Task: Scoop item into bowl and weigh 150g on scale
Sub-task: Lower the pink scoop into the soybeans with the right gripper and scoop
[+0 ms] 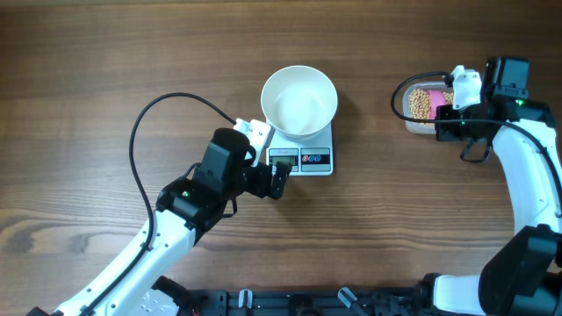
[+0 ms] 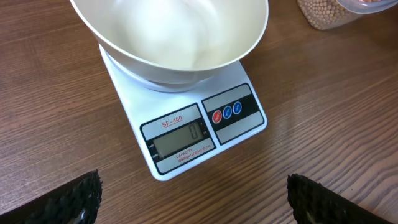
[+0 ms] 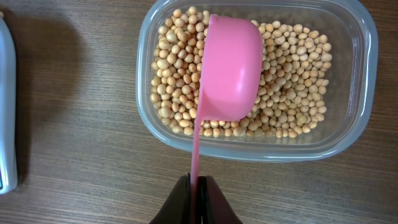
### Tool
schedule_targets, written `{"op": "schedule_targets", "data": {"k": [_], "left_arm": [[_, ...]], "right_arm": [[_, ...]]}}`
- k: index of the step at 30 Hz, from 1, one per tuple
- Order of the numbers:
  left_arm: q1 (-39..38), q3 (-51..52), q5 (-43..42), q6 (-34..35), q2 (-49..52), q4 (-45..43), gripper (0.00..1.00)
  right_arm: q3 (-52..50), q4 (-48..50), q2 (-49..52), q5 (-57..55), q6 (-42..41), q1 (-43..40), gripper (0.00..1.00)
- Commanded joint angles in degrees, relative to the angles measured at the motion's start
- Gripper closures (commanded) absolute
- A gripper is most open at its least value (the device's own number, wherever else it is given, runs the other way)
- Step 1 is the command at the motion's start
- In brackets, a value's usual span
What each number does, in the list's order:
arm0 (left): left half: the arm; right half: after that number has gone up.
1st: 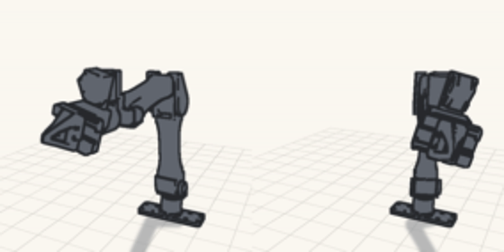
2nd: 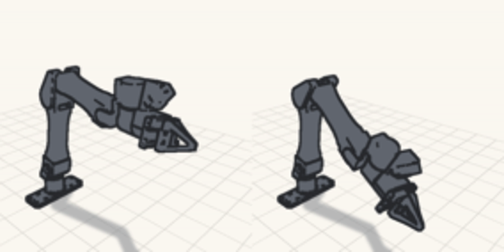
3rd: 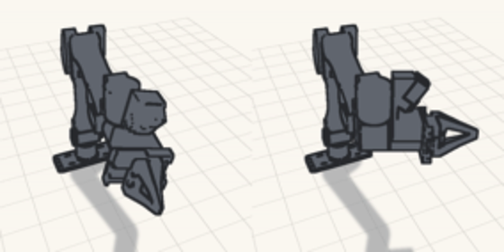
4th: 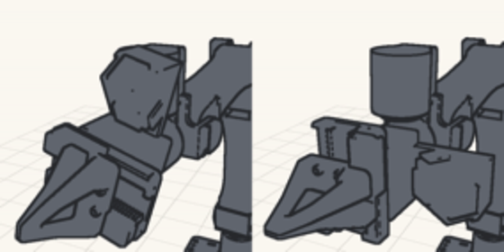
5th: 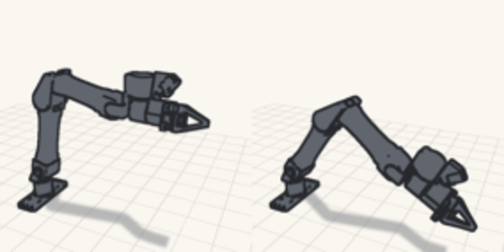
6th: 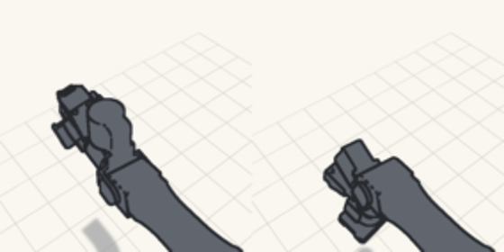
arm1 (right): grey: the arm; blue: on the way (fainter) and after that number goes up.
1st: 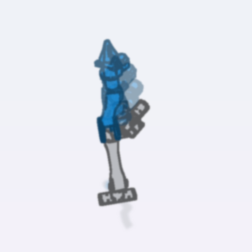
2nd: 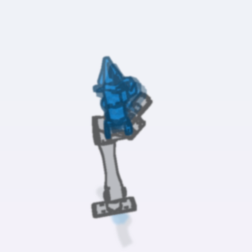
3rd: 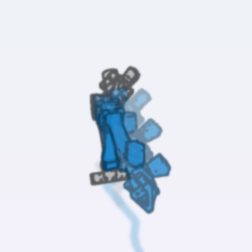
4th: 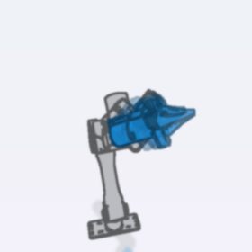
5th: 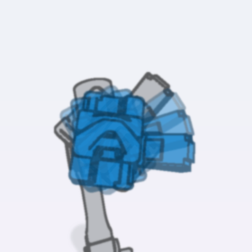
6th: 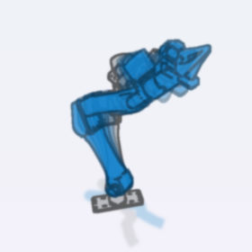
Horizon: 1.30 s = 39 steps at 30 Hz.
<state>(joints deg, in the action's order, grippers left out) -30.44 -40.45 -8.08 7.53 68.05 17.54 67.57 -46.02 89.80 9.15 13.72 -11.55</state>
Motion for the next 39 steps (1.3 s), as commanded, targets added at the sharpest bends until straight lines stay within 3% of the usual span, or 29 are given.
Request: {"op": "schedule_targets", "data": {"k": [1, 32, 39], "left_arm": [[-0.2, 0.3, -0.9, -1.3, 0.2, -0.1, 0.00], [-0.2, 0.3, -0.9, -1.3, 0.2, -0.1, 0.00], [-0.2, 0.3, -0.9, -1.3, 0.2, -0.1, 0.00]], "right_arm": [[-0.7, -0.1, 1.6, 4.4, -2.0, 0.0, 0.96], [-0.9, -1.4, 11.2, 35.6, -9.4, -15.4, 0.96], [-0.9, -2.1, 11.2, 36.1, -11.5, -15.9, 0.96]]}}
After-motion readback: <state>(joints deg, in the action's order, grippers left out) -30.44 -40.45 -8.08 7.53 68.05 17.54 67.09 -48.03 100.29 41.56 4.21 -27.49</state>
